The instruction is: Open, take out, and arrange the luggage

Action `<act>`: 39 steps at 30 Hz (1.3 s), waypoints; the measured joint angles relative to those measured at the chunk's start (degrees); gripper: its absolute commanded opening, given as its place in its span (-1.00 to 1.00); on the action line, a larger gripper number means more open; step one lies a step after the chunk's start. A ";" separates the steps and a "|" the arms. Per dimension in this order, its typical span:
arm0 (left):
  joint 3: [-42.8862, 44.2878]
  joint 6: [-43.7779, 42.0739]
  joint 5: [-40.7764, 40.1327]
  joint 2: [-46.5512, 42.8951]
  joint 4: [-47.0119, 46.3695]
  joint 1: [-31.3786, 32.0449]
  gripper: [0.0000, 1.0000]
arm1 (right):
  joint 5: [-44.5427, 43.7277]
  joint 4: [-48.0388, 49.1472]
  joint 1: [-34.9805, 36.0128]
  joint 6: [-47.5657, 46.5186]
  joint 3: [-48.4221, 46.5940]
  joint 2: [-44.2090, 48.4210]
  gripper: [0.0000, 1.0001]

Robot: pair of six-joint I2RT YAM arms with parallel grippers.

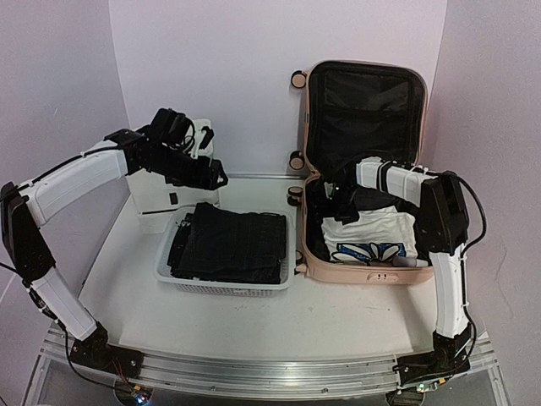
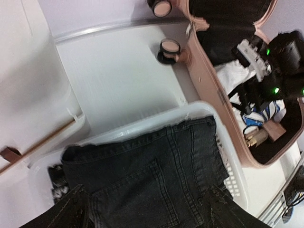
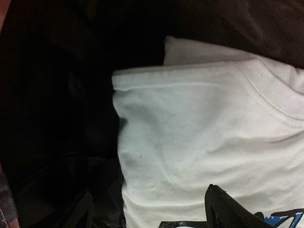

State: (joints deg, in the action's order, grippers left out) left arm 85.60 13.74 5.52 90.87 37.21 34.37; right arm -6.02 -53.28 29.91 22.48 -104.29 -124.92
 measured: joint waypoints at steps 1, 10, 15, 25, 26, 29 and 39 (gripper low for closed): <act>3.54 -0.50 -0.11 0.92 2.36 -0.39 0.63 | -0.35 -0.09 0.00 0.50 -0.90 -0.59 0.64; 16.09 -6.36 0.31 6.25 15.80 -1.90 0.64 | -3.72 -3.61 0.00 2.97 -13.60 -9.27 0.44; 17.35 -8.44 0.13 6.40 18.95 -2.14 0.64 | -6.54 -5.75 0.00 4.24 -13.62 -10.21 0.37; 19.08 -9.86 -1.51 6.82 19.96 -2.34 0.64 | -8.98 -6.51 -0.02 3.39 -17.53 -14.86 0.51; 19.08 -9.84 -1.53 6.84 19.96 -2.34 0.64 | -8.98 -6.49 -0.13 3.41 -17.59 -15.41 0.49; 19.34 -9.66 -1.53 6.97 20.02 -2.34 0.64 | -8.92 -6.93 -0.39 3.58 -17.59 -15.93 0.17; 20.76 -9.81 -2.29 8.26 20.37 -2.34 0.64 | -1.64 -7.52 -4.44 3.54 -16.06 -14.97 -0.49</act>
State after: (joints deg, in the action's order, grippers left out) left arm 106.37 3.92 3.22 99.13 57.58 32.03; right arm -7.66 -60.80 25.47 26.02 -120.36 -139.90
